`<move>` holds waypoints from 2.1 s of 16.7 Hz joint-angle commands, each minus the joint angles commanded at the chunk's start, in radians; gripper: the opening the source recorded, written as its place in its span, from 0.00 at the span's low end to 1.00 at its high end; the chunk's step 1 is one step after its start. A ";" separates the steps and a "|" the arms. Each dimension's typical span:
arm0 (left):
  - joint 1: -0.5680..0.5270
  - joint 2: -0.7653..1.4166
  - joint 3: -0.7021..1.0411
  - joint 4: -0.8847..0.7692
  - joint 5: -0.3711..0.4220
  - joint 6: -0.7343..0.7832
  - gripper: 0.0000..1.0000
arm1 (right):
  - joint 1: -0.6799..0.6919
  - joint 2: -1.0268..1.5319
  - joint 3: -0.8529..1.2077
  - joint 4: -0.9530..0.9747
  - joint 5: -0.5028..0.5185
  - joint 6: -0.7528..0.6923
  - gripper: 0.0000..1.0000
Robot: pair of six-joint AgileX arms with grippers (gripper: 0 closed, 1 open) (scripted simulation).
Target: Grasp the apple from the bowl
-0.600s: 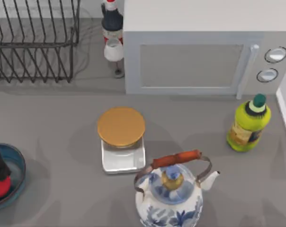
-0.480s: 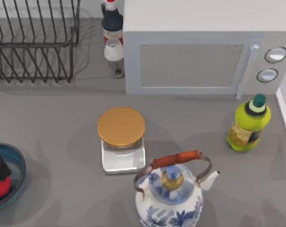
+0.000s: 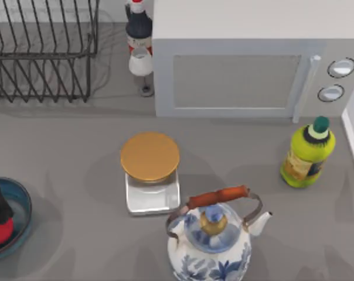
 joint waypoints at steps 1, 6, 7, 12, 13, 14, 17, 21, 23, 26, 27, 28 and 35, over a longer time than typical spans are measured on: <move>0.000 0.000 0.000 0.000 0.000 0.000 1.00 | 0.000 0.000 0.000 0.000 0.000 0.000 1.00; 0.000 0.000 0.000 0.000 0.000 0.000 1.00 | 0.000 0.000 0.000 0.000 0.000 0.000 1.00; 0.000 0.000 0.000 0.000 0.000 0.000 1.00 | 0.000 0.000 0.000 0.000 0.000 0.000 1.00; 0.000 0.000 0.000 0.000 0.000 0.000 1.00 | 0.000 0.000 0.000 0.000 0.000 0.000 1.00; 0.000 0.000 0.000 0.000 0.000 0.000 1.00 | 0.000 0.000 0.000 0.000 0.000 0.000 1.00; 0.000 0.001 0.001 -0.001 0.000 0.000 1.00 | 0.000 0.000 0.000 0.000 0.000 0.000 1.00; 0.000 0.067 0.057 -0.065 0.000 0.001 1.00 | 0.000 0.000 0.000 0.000 0.000 0.000 1.00; 0.001 0.303 0.225 -0.268 0.000 0.005 1.00 | 0.000 0.000 0.000 0.000 0.000 0.000 1.00; 0.001 0.472 0.331 -0.398 0.000 0.008 1.00 | 0.000 0.000 0.000 0.000 0.000 0.000 1.00; 0.002 0.748 0.499 -0.604 0.000 0.011 1.00 | 0.000 0.000 0.000 0.000 0.000 0.000 1.00; 0.002 0.838 0.555 -0.671 0.000 0.013 1.00 | 0.000 0.000 0.000 0.000 0.000 0.000 1.00; 0.002 0.926 0.608 -0.737 0.000 0.014 1.00 | 0.000 0.000 0.000 0.000 0.000 0.000 1.00; 0.003 1.347 0.873 -1.059 0.000 0.020 1.00 | 0.000 0.000 0.000 0.000 0.000 0.000 1.00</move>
